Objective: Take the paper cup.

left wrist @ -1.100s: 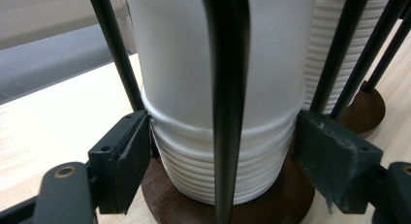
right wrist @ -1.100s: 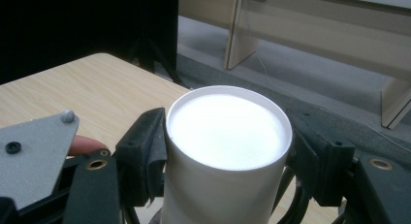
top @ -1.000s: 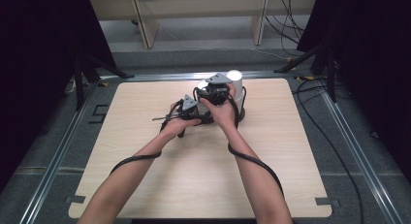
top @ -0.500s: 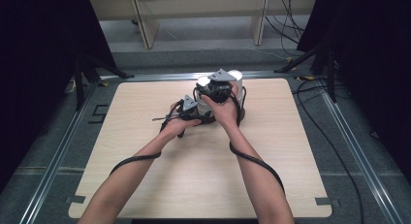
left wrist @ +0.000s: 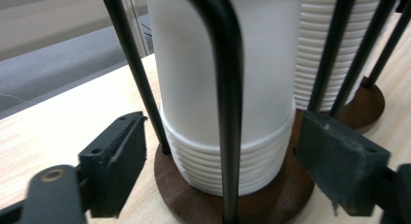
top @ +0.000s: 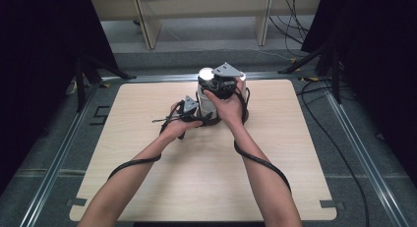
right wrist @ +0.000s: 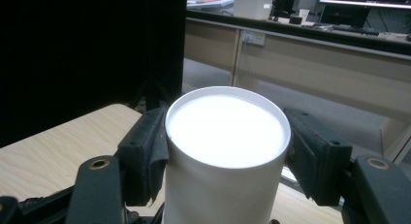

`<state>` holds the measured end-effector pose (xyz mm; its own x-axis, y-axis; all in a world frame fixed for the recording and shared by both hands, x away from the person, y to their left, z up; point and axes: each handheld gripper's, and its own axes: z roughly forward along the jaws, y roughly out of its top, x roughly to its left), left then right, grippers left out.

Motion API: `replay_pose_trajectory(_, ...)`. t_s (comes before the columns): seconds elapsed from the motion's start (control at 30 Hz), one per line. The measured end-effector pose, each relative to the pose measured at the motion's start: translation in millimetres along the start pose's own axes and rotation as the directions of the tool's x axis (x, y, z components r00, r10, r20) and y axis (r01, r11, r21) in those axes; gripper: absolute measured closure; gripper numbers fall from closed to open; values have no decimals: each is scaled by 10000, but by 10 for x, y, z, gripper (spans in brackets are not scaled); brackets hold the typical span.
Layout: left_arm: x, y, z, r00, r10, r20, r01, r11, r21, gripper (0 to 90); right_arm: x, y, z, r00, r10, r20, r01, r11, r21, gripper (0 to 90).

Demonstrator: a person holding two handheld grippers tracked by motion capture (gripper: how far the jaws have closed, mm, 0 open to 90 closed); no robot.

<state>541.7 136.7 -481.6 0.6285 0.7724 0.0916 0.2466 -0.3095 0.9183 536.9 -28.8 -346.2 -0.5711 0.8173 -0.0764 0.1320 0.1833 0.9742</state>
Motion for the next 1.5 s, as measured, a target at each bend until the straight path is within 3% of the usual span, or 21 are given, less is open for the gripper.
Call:
replay_pose_trajectory(0.23, 18, 33, -181, 9999, 99, -94, -101, 9997, -215, 134, 14, 91, -93, 10000, -22, 30, 24, 9989, -459, 360)
replay_pose_trajectory(0.4, 14, 34, -310, 10000, 90, -34, -91, 9992, -386, 110, 30, 160, -192, 9998, 141, -101, -146, 9986, -506, 360)
replay_pose_trajectory(0.53, -12, 20, -457, 9999, 100, 83, -97, 9993, -362, 99, 36, 179, -281, 9999, -32, -149, 22, 9979, -640, 360)
replay_pose_trajectory(0.6, -32, 20, -510, 10000, 17, 96, -12, 9987, -511, 89, 46, 171, -330, 9993, 244, -284, -260, 9981, -554, 360)
replay_pose_trajectory(0.63, -40, 24, -524, 9999, 30, 109, -20, 9963, -856, 86, 43, 172, -354, 9992, 218, -341, -236, 9982, -545, 360)
replay_pose_trajectory(0.67, -41, 27, -555, 9999, 108, 79, -101, 9961, -879, 85, 29, 170, -377, 9996, 71, -263, -88, 9978, -653, 360)
replay_pose_trajectory(0.77, -56, 31, -654, 9998, 182, 105, -171, 9952, -960, 84, 31, 149, -438, 9982, 437, -413, -460, 9974, -554, 360)
replay_pose_trajectory(0.87, -82, 21, -742, 9997, 133, 224, -109, 9944, -1048, 82, 15, 116, -502, 9992, 195, -344, -215, 9979, -603, 360)
replay_pose_trajectory(0.9, -99, 8, -780, 9995, 145, 287, -112, 9939, -1097, 82, 32, 101, -528, 9976, 475, -511, -502, 9974, -520, 360)
replay_pose_trajectory(1.13, -181, -87, -951, 9993, 211, 302, -167, 9898, -1412, 89, 26, -3, -700, 9975, 392, -588, -427, 9974, -588, 360)
replay_pose_trajectory(1.17, -203, -101, -996, 9994, 214, 287, -173, 9906, -1360, 94, 32, -62, -757, 9957, 627, -677, -669, 9959, -607, 359)
replay_pose_trajectory(1.3, -262, -147, -1106, 9990, 188, 408, -119, 9864, -1638, 111, 19, -159, -874, 9976, 372, -576, -403, 9978, -533, 359)
replay_pose_trajectory(1.33, -291, -178, -1154, 9990, 199, 403, -128, 9855, -1689, 115, 32, -198, -916, 9957, 629, -686, -662, 9967, -463, 359)
replay_pose_trajectory(1.43, -324, -214, -1190, 9986, 297, 439, -212, 9830, -1822, 124, 20, -254, -974, 9959, 629, -645, -665, 9962, -556, 359)
replay_pose_trajectory(1.5, -368, -238, -1243, 9982, 332, 492, -235, 9822, -1865, 128, 19, -372, -1086, 9930, 942, -720, -976, 9942, -459, 358)
